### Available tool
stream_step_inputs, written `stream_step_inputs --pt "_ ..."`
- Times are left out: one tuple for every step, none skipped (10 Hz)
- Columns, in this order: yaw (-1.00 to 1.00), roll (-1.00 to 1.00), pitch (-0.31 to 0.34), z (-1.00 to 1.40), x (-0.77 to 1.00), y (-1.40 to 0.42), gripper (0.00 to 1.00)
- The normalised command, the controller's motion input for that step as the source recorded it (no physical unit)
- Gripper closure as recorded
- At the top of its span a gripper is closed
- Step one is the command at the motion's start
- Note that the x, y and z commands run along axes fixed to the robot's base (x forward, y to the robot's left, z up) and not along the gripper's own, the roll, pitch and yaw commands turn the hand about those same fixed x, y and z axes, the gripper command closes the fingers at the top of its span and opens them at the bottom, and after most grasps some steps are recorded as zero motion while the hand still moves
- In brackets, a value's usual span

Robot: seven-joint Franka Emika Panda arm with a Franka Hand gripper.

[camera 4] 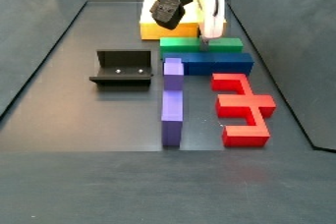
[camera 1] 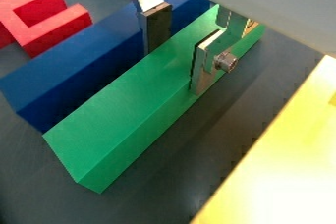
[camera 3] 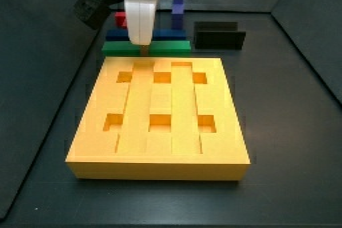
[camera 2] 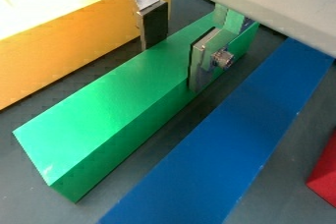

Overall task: Pick up the green object. Move up. Move to above the board. Insert the green object.
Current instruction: Pick up the green object.

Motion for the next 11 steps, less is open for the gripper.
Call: stream_step_inputs --pt "0.00 0.00 0.000 0.00 0.00 0.00 1.00" --pt "0.00 0.00 0.000 0.00 0.00 0.00 1.00" --pt "0.00 0.00 0.000 0.00 0.00 0.00 1.00" --pt "0.00 0.00 0.000 0.00 0.00 0.00 1.00" --pt "0.00 0.00 0.000 0.00 0.00 0.00 1.00" --pt "0.00 0.00 0.000 0.00 0.00 0.00 1.00" --pt "0.00 0.00 0.000 0.00 0.00 0.00 1.00" --pt "0.00 0.00 0.000 0.00 0.00 0.00 1.00" --pt "0.00 0.00 0.000 0.00 0.00 0.00 1.00" --pt "0.00 0.00 0.000 0.00 0.00 0.00 1.00" --pt "0.00 0.00 0.000 0.00 0.00 0.00 1.00"
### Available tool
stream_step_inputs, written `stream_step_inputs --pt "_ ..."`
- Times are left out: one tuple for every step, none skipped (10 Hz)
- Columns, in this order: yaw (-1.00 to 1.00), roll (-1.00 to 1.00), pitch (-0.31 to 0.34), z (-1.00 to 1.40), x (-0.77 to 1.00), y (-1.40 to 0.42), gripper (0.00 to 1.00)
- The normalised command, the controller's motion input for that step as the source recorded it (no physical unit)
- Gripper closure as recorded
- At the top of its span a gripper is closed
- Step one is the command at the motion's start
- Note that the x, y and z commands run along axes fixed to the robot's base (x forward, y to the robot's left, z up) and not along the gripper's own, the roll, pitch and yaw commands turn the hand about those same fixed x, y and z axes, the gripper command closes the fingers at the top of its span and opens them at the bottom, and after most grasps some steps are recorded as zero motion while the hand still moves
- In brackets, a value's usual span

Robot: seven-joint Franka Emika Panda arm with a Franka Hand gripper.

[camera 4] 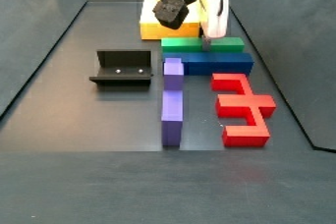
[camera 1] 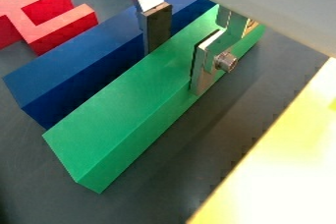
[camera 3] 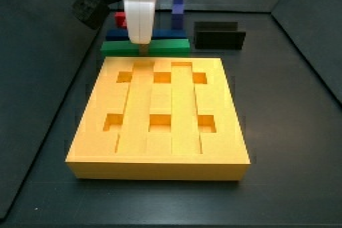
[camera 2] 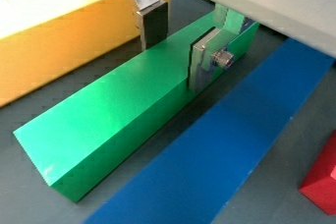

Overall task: Pick up the green object. Move up. Move to above the board. Insert the green object.
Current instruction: Pick up the green object, then move up, then move to above the board.

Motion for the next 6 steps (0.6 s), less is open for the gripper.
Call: stream_step_inputs --pt "0.00 0.00 0.000 0.00 0.00 0.00 1.00" --pt "0.00 0.00 0.000 0.83 0.00 0.00 1.00" --pt "-0.01 -0.01 0.034 0.73 0.02 -0.06 1.00" --pt "0.00 -0.02 0.064 0.48 0.03 -0.05 1.00" --pt "0.01 -0.03 0.052 0.21 0.05 -0.03 1.00" --pt "0.00 0.00 0.000 1.40 0.00 0.00 1.00"
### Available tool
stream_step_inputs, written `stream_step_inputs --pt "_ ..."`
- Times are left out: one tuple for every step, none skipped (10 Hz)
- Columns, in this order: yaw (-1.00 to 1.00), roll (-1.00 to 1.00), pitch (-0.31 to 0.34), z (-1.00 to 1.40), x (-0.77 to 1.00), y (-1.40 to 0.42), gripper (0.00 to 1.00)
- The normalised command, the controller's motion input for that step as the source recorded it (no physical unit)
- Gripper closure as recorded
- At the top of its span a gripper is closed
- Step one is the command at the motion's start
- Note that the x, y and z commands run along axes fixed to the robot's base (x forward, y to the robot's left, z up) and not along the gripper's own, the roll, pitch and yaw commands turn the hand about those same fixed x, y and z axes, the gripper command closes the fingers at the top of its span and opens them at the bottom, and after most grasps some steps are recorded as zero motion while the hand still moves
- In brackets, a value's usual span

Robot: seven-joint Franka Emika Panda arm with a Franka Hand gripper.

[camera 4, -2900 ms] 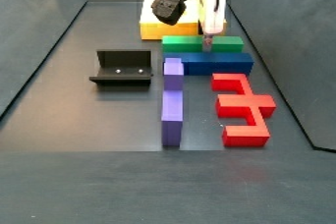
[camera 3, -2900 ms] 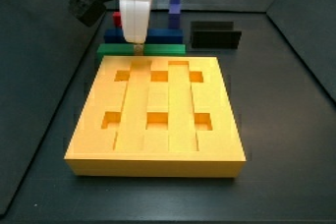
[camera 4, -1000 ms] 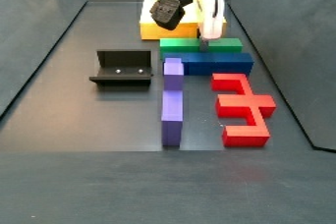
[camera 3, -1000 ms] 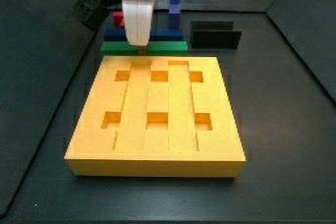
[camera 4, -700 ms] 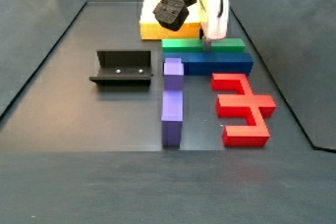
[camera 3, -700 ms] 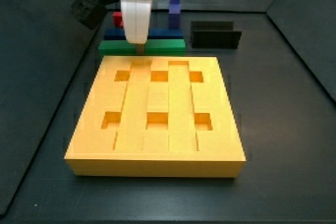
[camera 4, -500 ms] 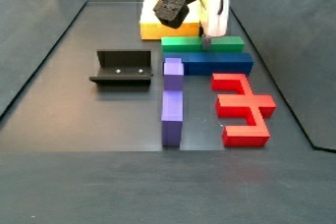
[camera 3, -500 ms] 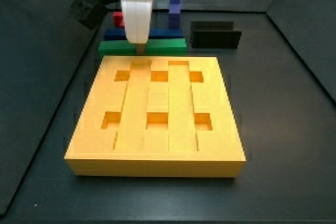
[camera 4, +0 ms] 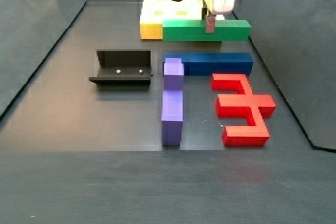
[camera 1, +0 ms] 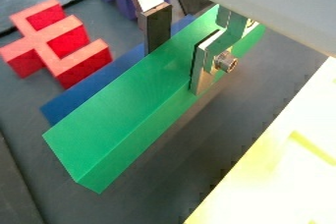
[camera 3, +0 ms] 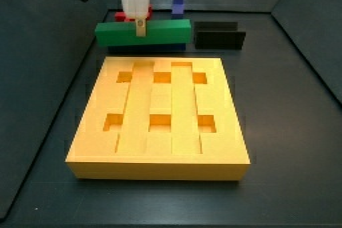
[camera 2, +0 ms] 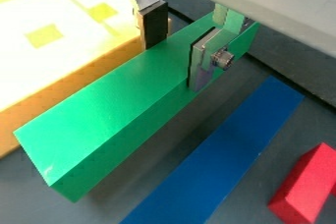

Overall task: Pick up the green object. Move up. Move to above the board. Insert the green object.
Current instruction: Move to above the board.

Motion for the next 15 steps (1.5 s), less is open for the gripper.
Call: stream_step_inputs --pt "0.00 0.00 0.025 1.40 -0.02 0.01 1.00" --pt "0.00 -0.01 0.021 1.40 -0.05 0.00 1.00" --pt "0.00 -0.04 0.002 1.40 -0.02 0.00 1.00" --pt "0.00 -0.05 0.048 1.40 0.01 0.00 1.00" --pt "-0.01 -0.05 0.079 1.40 0.00 0.00 1.00" --pt "-0.01 -0.06 0.068 0.83 0.01 0.00 1.00" --pt "-0.01 -0.05 0.062 0.46 0.04 0.00 1.00" --pt "-0.01 -0.05 0.074 0.27 0.04 0.00 1.00" --pt "0.00 -0.05 0.077 0.20 0.03 0.00 1.00" --pt "1.00 0.00 0.021 0.36 0.51 -1.40 1.00" --pt "1.00 0.00 0.019 0.32 0.50 -1.40 1.00" --pt "1.00 0.02 0.039 0.28 0.57 -1.40 1.00" --pt "1.00 0.02 0.047 0.29 0.62 -1.40 1.00" --pt "1.00 0.02 0.062 0.21 0.41 -0.91 1.00" --pt "1.00 0.03 0.064 0.17 0.31 -0.69 1.00"
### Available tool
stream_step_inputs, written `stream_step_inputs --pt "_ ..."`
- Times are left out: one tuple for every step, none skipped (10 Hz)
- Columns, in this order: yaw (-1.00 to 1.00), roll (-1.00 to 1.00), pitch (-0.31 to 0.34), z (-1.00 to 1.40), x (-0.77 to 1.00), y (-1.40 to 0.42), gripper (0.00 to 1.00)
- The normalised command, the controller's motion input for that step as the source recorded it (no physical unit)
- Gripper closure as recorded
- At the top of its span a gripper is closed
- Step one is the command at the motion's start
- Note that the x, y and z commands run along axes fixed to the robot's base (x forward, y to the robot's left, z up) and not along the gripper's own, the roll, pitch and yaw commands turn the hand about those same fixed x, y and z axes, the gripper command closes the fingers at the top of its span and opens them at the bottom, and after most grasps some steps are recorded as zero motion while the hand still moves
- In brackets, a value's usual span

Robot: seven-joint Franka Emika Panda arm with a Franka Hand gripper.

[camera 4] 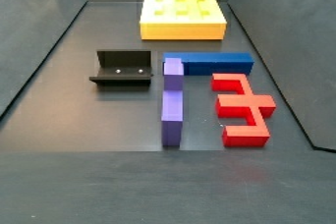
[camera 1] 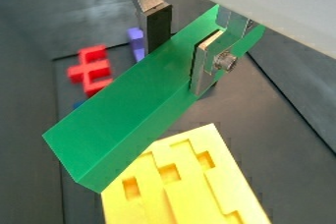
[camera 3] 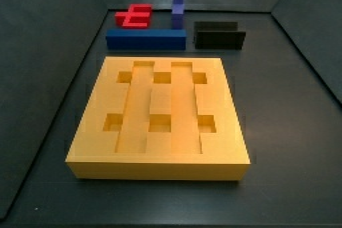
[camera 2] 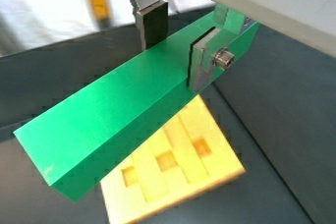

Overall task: Pick up the green object. Move up. Move to above the board. Insert the green object.
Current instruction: Move to above the board.

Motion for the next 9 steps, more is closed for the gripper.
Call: stream_step_inputs --pt "1.00 0.03 0.065 0.09 0.18 -0.35 1.00" --pt "1.00 0.03 0.070 0.06 0.11 -0.19 1.00" --pt "1.00 0.04 0.077 0.05 0.09 -0.13 1.00" --pt "1.00 0.04 0.082 0.03 0.08 -0.10 1.00" --pt "1.00 0.04 0.096 0.02 0.08 -0.06 1.00" --pt "1.00 0.05 0.101 0.02 0.08 -0.06 1.00" --pt "1.00 0.05 0.115 0.02 0.08 -0.05 1.00" --pt "1.00 0.06 0.128 0.02 0.08 -0.04 1.00" --pt "1.00 0.07 0.150 0.02 0.08 -0.04 1.00"
